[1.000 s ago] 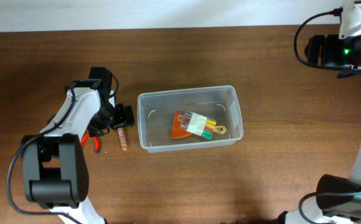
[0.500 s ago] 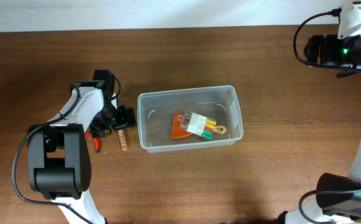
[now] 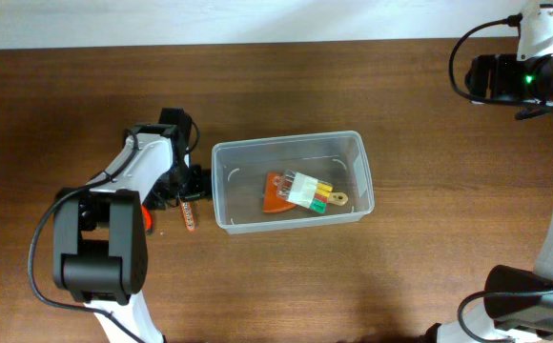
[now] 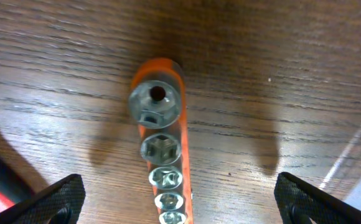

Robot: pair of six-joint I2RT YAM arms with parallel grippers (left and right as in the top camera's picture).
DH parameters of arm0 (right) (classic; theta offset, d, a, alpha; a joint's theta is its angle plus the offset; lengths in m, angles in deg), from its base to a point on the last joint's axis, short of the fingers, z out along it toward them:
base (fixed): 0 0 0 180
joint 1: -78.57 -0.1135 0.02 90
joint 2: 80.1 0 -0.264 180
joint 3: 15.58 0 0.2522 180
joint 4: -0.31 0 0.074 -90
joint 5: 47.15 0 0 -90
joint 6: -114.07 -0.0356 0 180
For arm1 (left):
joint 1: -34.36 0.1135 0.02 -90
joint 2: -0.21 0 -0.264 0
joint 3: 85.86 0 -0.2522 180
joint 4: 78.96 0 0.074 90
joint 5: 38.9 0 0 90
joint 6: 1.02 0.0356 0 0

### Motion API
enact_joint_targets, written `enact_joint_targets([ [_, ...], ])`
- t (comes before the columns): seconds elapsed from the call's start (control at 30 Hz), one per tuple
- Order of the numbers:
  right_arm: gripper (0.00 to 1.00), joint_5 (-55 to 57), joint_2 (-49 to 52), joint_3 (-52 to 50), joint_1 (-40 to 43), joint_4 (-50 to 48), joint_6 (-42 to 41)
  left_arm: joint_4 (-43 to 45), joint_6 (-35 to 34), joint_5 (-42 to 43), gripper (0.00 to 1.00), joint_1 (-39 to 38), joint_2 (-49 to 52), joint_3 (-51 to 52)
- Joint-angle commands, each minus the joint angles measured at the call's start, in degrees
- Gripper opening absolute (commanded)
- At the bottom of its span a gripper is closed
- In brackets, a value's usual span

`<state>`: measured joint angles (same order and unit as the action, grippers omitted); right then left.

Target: Pack container

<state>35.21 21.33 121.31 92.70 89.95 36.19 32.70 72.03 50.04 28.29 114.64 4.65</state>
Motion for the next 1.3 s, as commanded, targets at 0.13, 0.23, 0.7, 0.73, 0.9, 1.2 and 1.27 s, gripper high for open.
enact_joint_targets([
  [0.13,0.98,-0.79,0.11,-0.22,0.09,0.04,-0.39,-0.09,0.04,-0.17,0.99,-0.81,2.89,0.85],
  [0.23,0.99,-0.79,0.11,-0.22,0.09,0.07,-0.39,-0.11,0.04,-0.17,0.99,-0.81,2.89,0.85],
  [0.7,0.99,-0.81,0.11,-0.22,0.09,0.13,-0.42,-0.24,0.04,-0.02,0.67,-0.81,2.89,0.85],
  [0.73,0.99,-0.81,0.11,-0.22,0.09,0.2,-0.42,-0.24,0.02,-0.02,0.67,-0.81,2.89,0.85],
  [0.9,0.99,-0.79,0.11,-0.22,0.09,0.26,-0.42,-0.28,0.04,-0.02,0.56,-0.81,2.89,0.85],
  [1.2,0.99,-0.79,0.11,-0.22,0.09,0.31,-0.42,-0.28,0.04,-0.02,0.28,-0.81,2.89,0.85],
  [1.27,0.99,-0.79,0.11,-0.22,0.09,0.46,-0.42,-0.26,0.04,-0.04,0.27,-0.81,2.89,0.85],
])
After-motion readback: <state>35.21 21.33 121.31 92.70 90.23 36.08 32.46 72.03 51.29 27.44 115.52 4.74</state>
